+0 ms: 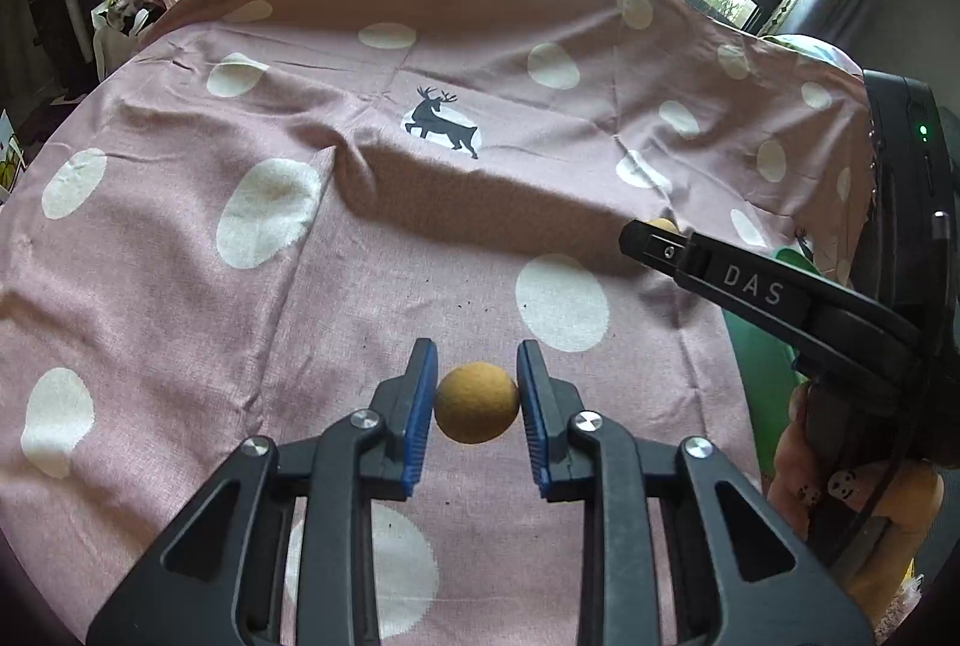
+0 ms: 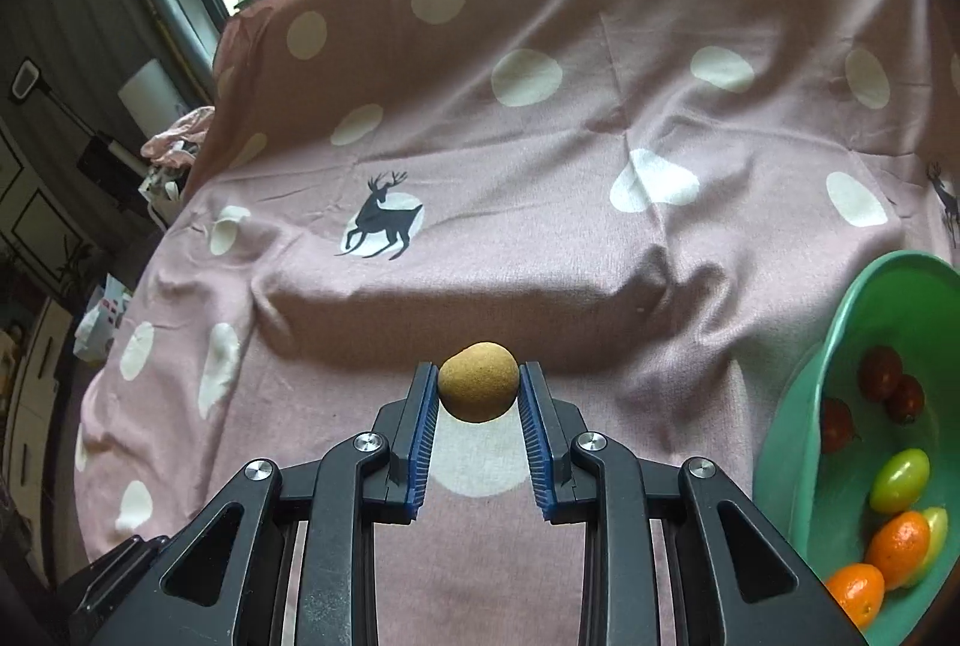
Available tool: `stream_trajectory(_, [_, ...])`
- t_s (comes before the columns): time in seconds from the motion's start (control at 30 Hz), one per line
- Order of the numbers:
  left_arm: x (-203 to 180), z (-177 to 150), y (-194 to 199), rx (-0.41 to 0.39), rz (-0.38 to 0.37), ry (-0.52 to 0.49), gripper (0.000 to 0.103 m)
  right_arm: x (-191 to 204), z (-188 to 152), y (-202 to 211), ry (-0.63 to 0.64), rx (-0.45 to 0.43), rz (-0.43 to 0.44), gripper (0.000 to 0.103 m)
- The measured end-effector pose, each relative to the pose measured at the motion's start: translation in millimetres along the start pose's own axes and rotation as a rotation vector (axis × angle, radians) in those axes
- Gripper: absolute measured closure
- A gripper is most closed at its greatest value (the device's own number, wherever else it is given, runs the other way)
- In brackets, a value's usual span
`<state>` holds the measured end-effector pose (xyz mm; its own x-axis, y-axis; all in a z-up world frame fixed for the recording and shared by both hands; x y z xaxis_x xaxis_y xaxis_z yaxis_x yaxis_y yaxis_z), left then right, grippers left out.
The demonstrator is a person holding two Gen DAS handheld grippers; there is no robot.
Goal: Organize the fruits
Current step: 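Carry both tan fruits with both grippers down into the green bowl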
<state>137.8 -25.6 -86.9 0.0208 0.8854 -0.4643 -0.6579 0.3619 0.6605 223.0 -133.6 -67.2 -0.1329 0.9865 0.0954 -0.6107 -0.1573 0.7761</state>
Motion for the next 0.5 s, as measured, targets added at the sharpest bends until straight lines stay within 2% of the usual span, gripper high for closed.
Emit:
stream_trajectory(0.23, [-30,2,24,-0.054,-0.052,-0.061,0.076,-13,-4,48,-0.045,-0.079,0.011,0.074])
stream_trajectory(0.4, [-53,-1,36,-0.069,-0.099,-0.112,0.076,-36,-27,80,-0.104,-0.112,0.004,0.074])
stream_trajectory(0.5, [-67,-4,43,-0.08,-0.123,-0.14,0.076,-58,-38,93,-0.132,-0.131,-0.06,0.074])
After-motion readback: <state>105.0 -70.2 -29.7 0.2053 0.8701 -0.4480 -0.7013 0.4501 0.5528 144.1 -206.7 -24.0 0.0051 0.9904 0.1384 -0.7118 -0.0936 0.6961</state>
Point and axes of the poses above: each gripper's, at about its wrist camera, not at the fingertips, and y roughly against the way its jaws point, x to its left, z to its top, the point moved 9 cm from there along -y, roughly the way its jaws point, and after that the axes turned 11 degrees about -z, right-handed, at the moved point
